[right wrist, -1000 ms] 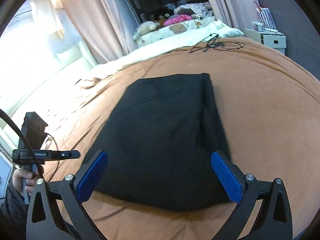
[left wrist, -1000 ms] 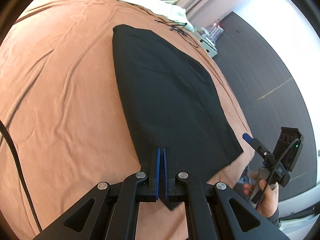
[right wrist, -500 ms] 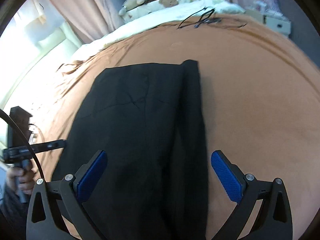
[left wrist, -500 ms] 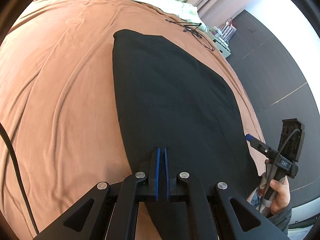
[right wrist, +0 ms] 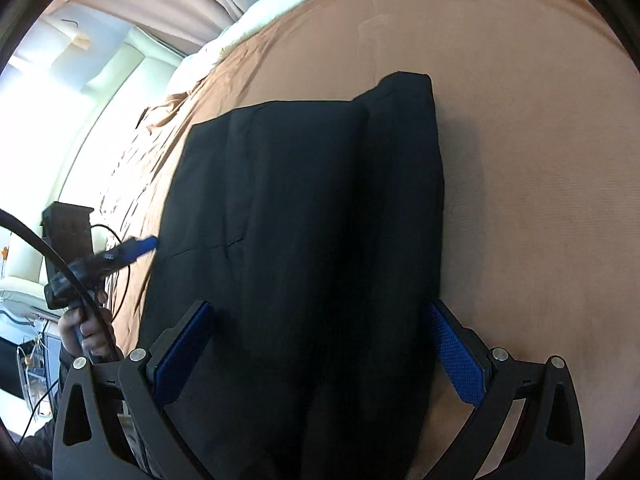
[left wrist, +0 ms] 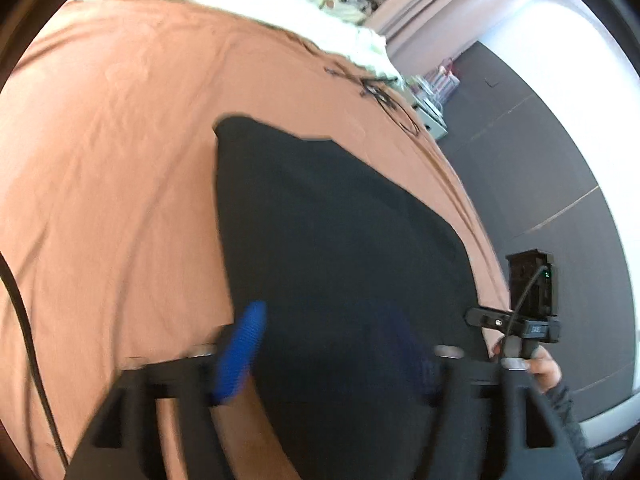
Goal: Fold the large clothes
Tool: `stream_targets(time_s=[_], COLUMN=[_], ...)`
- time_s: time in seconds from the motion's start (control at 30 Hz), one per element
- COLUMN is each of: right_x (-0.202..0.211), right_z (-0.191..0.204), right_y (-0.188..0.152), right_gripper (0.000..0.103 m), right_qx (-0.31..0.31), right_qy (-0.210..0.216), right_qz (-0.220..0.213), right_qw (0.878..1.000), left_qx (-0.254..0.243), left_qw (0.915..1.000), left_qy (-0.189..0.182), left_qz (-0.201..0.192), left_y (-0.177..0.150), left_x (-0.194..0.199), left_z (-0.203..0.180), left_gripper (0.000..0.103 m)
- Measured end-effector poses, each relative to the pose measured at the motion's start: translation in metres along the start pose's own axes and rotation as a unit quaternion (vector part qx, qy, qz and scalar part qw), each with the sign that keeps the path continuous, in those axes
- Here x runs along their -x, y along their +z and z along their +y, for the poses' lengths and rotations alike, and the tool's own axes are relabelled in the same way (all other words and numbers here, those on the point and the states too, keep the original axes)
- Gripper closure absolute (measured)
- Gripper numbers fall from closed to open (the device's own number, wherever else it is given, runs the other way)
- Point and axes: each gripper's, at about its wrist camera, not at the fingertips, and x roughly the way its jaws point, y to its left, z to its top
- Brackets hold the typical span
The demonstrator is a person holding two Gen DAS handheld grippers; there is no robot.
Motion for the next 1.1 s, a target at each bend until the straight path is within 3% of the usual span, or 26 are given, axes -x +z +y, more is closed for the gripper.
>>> stream_targets(time_s=[0.23, 0.33, 0.47, 0.57, 0.73, 0.8, 0.97, 1.1], right_x=[-0.024, -0.025, -0.017, -0.021, -0.042, -0.059, -0.084, -0.1], right_z=[-0.019, -0.028, -0.041, -0.059, -0.056, -0.048, -0.043, -0.027], right_y=[0.029, 0.037, 0.042, 0.041, 0.042, 0.05, 0.073, 0.084], right_gripper=[0.0, 0.0, 0.0, 0.0, 0.0, 0.0, 0.0, 0.001], right_qx=[-0.003, -0.032, -0.043, -0.08, -0.078, -0.06, -0.075, -0.056], right_qy=[0.043, 0.066, 0.034, 0.087, 0.183, 0.152, 0.148, 0.11], right_qz=[-0.006, -0.012, -0.026, -0.018, 0.005, 0.014, 0.008, 0.009], right_qw=[0.999, 0.997, 0.998, 0.993, 0.98, 0.987, 0.986, 0.992], left_qx=[0.026, 0.046, 0.039, 0.041, 0.046, 0.053, 0.06, 0.068], left_qw=[0.9988, 0.9975, 0.9976, 0.9974, 0.9972, 0.9967, 0.9964, 0.996], left_qy=[0.002, -0.022, -0.024, -0.024, -0.025, -0.029, -0.021, -0.011], left_qz=[0.041, 0.05, 0.052, 0.054, 0.054, 0.054, 0.055, 0.057], left_y=[0.0, -0.005, -0.005, -0.002, 0.001, 0.001, 0.006, 0.011], left_x=[-0.034, -0.04, -0.041, -0.046, -0.052, -0.053, -0.059, -0.062], left_z=[0.021, 0.028, 0.027, 0.027, 0.026, 0.028, 0.028, 0.026], left_gripper=[0.024, 0.029, 0.029, 0.03, 0.032, 0.032, 0.033, 0.035])
